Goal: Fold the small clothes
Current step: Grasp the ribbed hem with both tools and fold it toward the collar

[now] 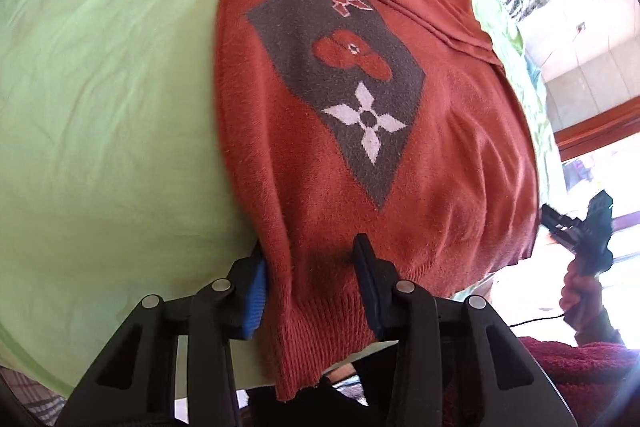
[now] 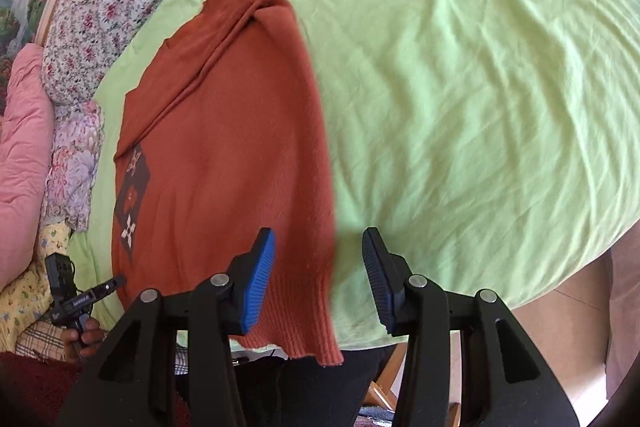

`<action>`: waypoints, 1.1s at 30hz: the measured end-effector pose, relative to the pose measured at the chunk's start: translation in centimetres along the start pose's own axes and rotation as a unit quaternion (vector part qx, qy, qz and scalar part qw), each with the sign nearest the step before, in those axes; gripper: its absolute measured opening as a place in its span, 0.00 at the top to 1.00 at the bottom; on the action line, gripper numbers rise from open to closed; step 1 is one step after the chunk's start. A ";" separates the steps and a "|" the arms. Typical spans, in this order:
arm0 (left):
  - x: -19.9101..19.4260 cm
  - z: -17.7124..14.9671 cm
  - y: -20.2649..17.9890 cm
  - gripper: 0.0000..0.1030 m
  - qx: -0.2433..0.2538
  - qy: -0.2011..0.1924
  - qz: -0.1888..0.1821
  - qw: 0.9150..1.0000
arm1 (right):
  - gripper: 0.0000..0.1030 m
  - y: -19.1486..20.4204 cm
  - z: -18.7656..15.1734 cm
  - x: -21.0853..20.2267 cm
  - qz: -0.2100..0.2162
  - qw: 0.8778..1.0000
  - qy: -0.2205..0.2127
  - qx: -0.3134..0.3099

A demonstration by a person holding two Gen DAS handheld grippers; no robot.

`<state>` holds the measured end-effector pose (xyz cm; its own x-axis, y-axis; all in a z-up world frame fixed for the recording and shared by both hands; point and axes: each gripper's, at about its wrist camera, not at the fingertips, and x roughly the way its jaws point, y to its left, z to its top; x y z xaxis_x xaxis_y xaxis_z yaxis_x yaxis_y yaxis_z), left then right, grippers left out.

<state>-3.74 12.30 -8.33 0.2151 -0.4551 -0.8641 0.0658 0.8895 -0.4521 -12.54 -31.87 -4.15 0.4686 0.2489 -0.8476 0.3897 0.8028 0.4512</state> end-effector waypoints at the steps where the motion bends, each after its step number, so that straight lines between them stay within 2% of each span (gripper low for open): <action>1: 0.0 0.0 0.2 0.61 -0.007 0.004 -0.004 1.000 | 0.55 0.3 -0.2 0.2 0.010 1.000 0.002 -0.008; 3: 0.2 0.0 0.4 0.60 -0.015 0.007 -0.010 1.000 | 0.55 0.8 -0.5 1.2 0.032 0.999 0.022 -0.023; 6: 0.3 -0.2 0.3 0.61 0.006 0.007 -0.014 1.000 | 0.57 0.8 -0.7 1.7 0.046 0.998 0.021 -0.034; 8: 0.2 -0.4 0.5 0.65 0.006 0.006 -0.021 1.000 | 0.72 -0.5 -0.5 1.5 0.065 0.998 0.023 -0.005; 9: 0.3 -0.5 0.6 0.69 0.003 0.007 -0.024 1.000 | 0.85 -1.2 -0.4 1.4 0.069 0.997 0.025 0.008; 10: 0.3 -0.6 0.8 0.72 0.000 0.008 -0.025 1.000 | 0.88 -1.8 -0.5 1.4 0.072 0.997 0.028 0.019; 12: 0.2 -0.7 1.2 0.92 -0.007 0.008 -0.025 1.000 | 0.89 -2.4 -0.7 1.3 0.088 0.995 0.029 0.030; 13: 0.1 -0.7 1.3 0.95 -0.009 0.008 -0.027 1.000 | 0.91 -2.2 -0.7 1.3 0.086 0.996 0.028 0.026; 16: -1.4 -1.0 1.6 0.97 -0.013 -0.010 -0.037 0.999 | 0.93 -1.4 -0.8 0.8 0.097 0.995 0.018 0.021; 18: -2.8 -0.8 1.6 0.97 -0.023 -0.029 -0.056 0.998 | 0.93 -1.0 -0.6 0.0 0.111 0.994 0.007 0.024; 20: -4.2 -0.1 1.5 0.97 -0.032 -0.048 -0.075 0.996 | 0.93 -0.2 -0.1 -0.9 0.129 0.991 -0.006 0.020; 23: -5.7 1.2 0.6 0.97 -0.031 -0.072 -0.085 0.993 | 0.94 1.3 1.3 -2.0 0.158 0.987 -0.027 0.016; 28: -8.1 4.9 -0.9 0.98 -0.025 -0.125 -0.095 0.987 | 0.94 4.2 4.9 -3.2 0.189 0.980 -0.058 0.000; 33: -9.7 9.9 -1.6 0.98 -0.017 -0.170 -0.098 0.980 | 0.94 6.4 9.9 -3.8 0.210 0.973 -0.095 -0.007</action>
<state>3.75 15.70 2.96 0.5139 -0.5723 -0.6390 0.1068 0.7818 -0.6143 -3.96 -33.08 4.70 0.7234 0.4522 -0.5217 0.1227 0.6594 0.7417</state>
